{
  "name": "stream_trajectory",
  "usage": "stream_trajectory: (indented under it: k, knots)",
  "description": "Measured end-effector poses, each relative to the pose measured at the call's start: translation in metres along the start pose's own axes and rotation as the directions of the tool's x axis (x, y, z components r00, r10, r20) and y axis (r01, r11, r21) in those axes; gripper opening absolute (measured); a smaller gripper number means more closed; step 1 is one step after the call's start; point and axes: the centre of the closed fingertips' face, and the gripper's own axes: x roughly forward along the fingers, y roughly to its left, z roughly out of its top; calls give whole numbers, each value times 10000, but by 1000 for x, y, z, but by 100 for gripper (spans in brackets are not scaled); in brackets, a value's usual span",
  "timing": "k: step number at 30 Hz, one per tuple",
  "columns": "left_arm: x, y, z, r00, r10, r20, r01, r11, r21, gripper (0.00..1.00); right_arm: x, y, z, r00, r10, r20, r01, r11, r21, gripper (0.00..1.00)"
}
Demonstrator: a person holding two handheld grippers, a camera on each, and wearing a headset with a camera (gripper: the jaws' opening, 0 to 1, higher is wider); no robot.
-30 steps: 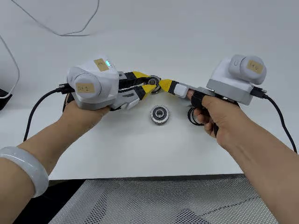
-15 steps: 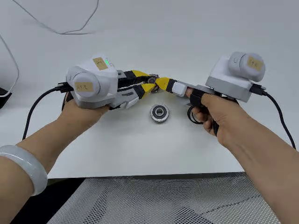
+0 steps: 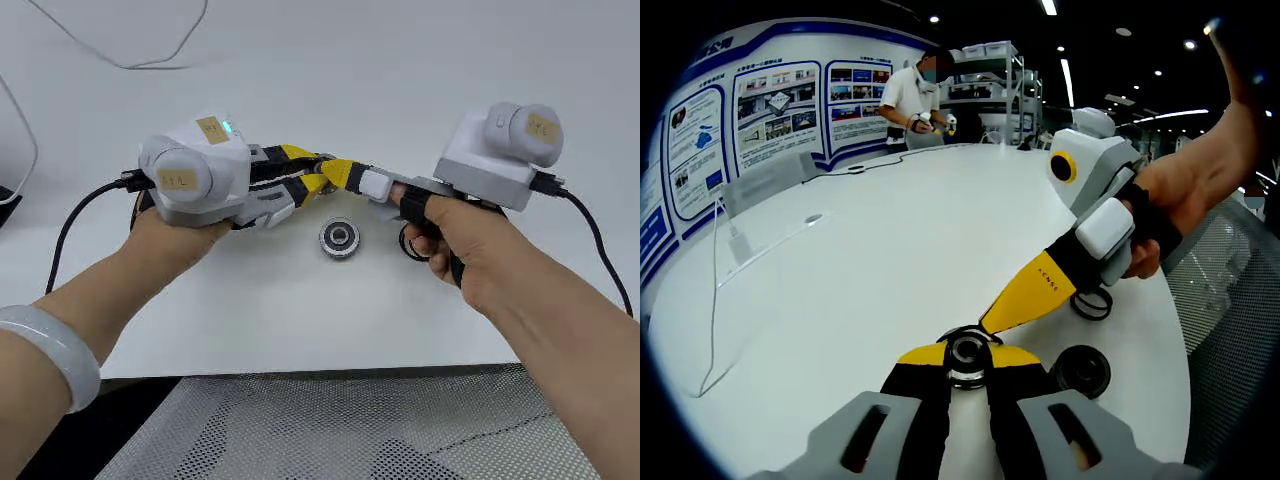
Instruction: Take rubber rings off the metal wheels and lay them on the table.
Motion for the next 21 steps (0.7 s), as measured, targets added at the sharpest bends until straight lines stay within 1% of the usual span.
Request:
stream_trajectory:
  k: [1,3,5,6,11,14,16,21]
  knots:
    - [-1,-1,0,10000,-30,-23,31,10000,59,13,0,-3,2,9999,-159,64,159,9999,-15,1]
    - [-2,-1,0,10000,-59,-18,59,10000,46,14,0,-4,2,9998,-190,38,190,9998,22,1]
    - [-5,-1,0,9999,-84,60,84,10000,39,15,-1,-8,2,9994,-339,54,339,9994,66,1]
    - [-7,-3,3,9998,-109,149,108,9999,66,16,-2,-9,2,9994,-339,78,338,9994,92,1]
    - [-14,-2,9,9991,-30,421,31,10000,-15,21,-1,-9,0,9993,-355,106,353,9992,193,1]
    - [-16,-3,10,9991,-14,433,13,10000,21,25,0,-8,1,9992,-355,163,350,9991,250,1]
    - [-18,-4,9,9989,-37,462,36,10000,37,26,2,-10,1,9991,-384,158,380,9989,282,1]
    - [-23,-6,12,9974,-20,714,20,10000,7,27,0,-10,1,9989,-438,166,433,9987,276,1]
